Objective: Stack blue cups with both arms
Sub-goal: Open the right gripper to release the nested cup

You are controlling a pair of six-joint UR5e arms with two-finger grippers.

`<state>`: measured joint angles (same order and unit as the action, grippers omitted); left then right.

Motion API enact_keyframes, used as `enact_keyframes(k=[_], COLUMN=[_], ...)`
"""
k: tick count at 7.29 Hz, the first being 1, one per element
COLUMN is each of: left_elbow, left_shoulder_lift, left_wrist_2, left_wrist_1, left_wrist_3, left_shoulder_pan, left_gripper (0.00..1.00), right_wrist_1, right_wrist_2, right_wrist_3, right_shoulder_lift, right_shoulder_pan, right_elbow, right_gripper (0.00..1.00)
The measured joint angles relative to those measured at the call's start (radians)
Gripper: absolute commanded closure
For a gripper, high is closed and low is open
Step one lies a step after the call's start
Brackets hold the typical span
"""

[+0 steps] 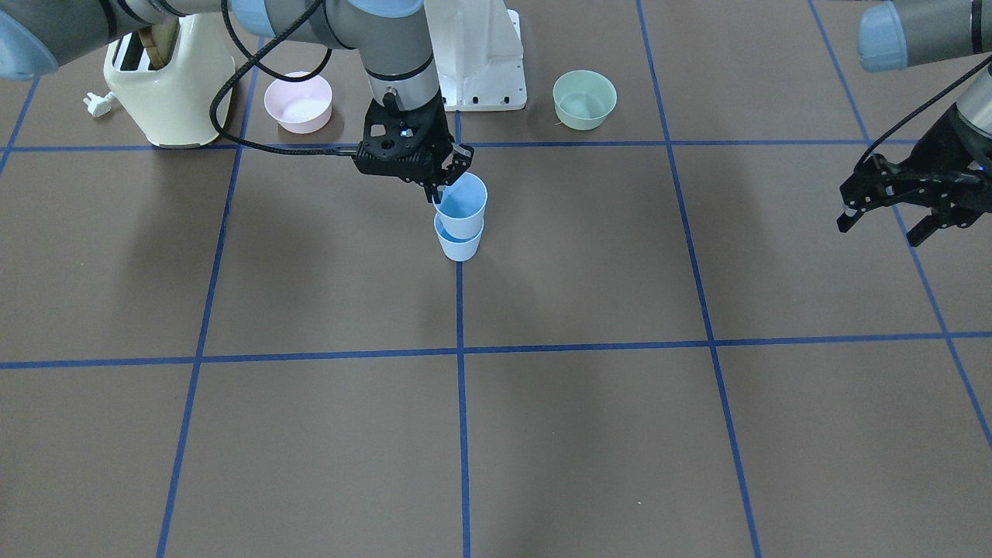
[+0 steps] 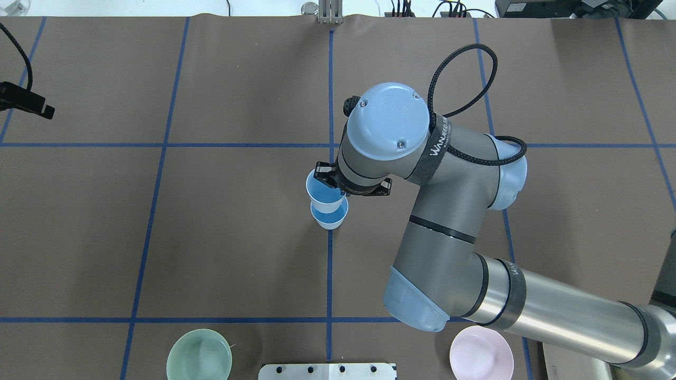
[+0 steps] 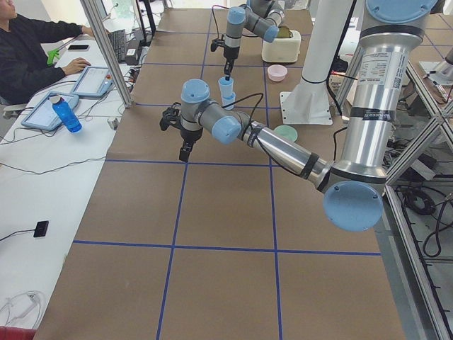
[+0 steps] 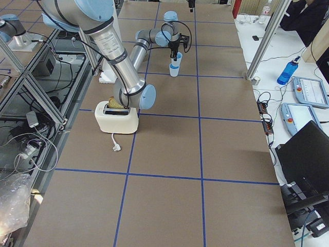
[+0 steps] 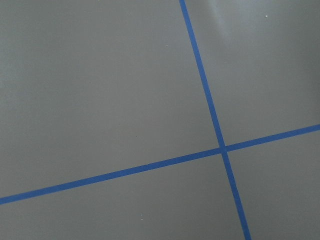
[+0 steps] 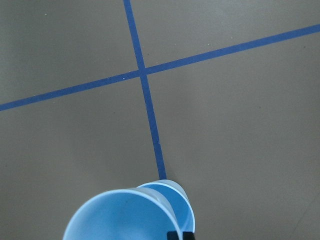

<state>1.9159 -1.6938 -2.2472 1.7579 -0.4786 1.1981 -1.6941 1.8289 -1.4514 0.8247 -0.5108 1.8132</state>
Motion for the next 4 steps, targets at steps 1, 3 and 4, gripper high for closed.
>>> enact_keyframes(k=[1, 3, 4], left_elbow=[0.0, 0.0, 0.0], left_shoulder_lift=[-0.001, -0.001, -0.001], left_wrist_2=[0.0, 0.0, 0.0], left_wrist_1=[0.0, 0.0, 0.0], left_wrist_3=[0.0, 0.0, 0.0], left_shoulder_pan=[0.0, 0.0, -0.001], left_gripper=[0.02, 0.02, 0.02], right_wrist_1=[0.0, 0.002, 0.008], right_wrist_2=[0.0, 0.0, 0.0], right_wrist_3=[0.003, 0.013, 0.016], right_shoulder_lift=[0.002, 0.004, 0.007], right_shoulder_pan=[0.0, 0.0, 0.0], right_elbow=[0.0, 0.0, 0.0], right_gripper=[0.63, 0.39, 0.0])
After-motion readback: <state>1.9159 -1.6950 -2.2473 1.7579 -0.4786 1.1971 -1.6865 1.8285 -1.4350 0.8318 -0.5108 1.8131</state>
